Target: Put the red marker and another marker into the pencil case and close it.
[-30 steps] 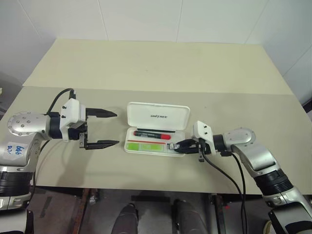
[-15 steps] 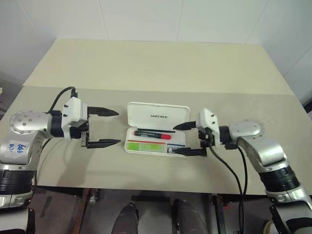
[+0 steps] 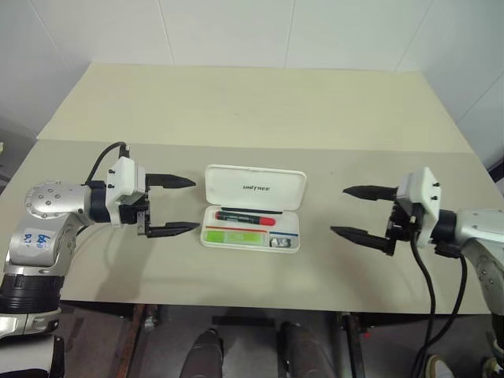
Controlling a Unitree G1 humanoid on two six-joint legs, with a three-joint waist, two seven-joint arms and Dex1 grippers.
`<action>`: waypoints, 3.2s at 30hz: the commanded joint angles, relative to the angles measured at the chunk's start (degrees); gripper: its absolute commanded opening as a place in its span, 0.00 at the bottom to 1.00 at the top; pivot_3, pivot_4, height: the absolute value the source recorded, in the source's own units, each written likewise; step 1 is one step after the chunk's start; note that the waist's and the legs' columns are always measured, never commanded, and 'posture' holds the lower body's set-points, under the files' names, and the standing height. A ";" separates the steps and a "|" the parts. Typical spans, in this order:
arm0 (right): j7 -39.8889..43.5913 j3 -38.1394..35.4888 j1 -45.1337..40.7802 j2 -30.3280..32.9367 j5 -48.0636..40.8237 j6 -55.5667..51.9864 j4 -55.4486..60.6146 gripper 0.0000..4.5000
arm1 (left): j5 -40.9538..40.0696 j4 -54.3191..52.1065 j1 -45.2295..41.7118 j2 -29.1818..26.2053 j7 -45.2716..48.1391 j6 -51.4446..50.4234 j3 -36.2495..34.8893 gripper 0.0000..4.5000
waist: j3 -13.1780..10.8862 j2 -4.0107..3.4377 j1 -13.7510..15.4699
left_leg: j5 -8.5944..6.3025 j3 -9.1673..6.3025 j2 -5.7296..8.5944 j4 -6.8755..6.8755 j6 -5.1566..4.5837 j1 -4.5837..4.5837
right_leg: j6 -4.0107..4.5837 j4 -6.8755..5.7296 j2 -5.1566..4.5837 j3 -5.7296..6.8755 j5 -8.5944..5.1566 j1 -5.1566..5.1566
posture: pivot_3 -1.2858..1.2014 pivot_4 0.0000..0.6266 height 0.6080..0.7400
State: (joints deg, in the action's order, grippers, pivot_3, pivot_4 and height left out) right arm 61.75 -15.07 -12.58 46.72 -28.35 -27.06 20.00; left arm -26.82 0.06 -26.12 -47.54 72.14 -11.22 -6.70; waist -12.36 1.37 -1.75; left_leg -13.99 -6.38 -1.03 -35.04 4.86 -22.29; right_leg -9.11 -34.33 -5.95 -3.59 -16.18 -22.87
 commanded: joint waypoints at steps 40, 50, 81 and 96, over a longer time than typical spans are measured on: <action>-4.71 5.32 -4.45 -1.20 0.49 4.45 0.20 1.00 | 9.12 26.24 -17.30 15.05 -24.20 -1.24 0.89 0.01 | -0.01 0.04 0.31 | 0.02 -0.04 0.03 -0.04 0.03 -0.06 | -0.11 -0.01 0.00 0.00 0.06 0.02 | 0.52 0.24 1.00; -5.84 4.93 -3.06 -1.91 0.64 4.93 0.97 1.00 | 5.95 21.42 -16.61 15.68 -14.52 -2.50 2.09 0.01 | -0.01 0.04 0.21 | 0.02 -0.04 0.03 -0.05 0.03 -0.04 | -0.11 -0.05 0.01 0.00 0.06 0.02 | 0.52 0.24 1.00; -6.62 5.44 -2.20 -2.92 1.07 7.04 -0.01 1.00 | 11.44 7.23 -3.43 5.81 4.25 -0.88 14.37 0.01 | 0.00 0.03 0.17 | 0.02 -0.04 0.02 -0.02 0.03 -0.04 | -0.06 -0.02 0.01 0.00 0.03 0.02 | 0.52 0.24 1.00; -9.36 5.50 -0.69 -3.68 0.37 6.09 3.44 1.00 | 13.37 8.10 -2.63 6.73 1.83 -4.45 17.15 0.01 | 0.02 0.01 0.17 | 0.04 -0.04 0.02 -0.04 0.01 0.11 | 0.09 -0.08 0.00 -0.01 -0.05 0.15 | 0.52 0.24 1.00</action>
State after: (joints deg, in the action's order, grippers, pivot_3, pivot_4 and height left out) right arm 52.93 -8.76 -13.10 43.20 -27.13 -21.32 20.99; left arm -15.79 7.52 -29.71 -40.99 74.02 -14.61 8.00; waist -12.34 1.38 -1.58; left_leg -13.95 -6.42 -1.02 -35.09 4.86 -22.17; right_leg -9.01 -34.41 -5.94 -3.59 -16.23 -22.71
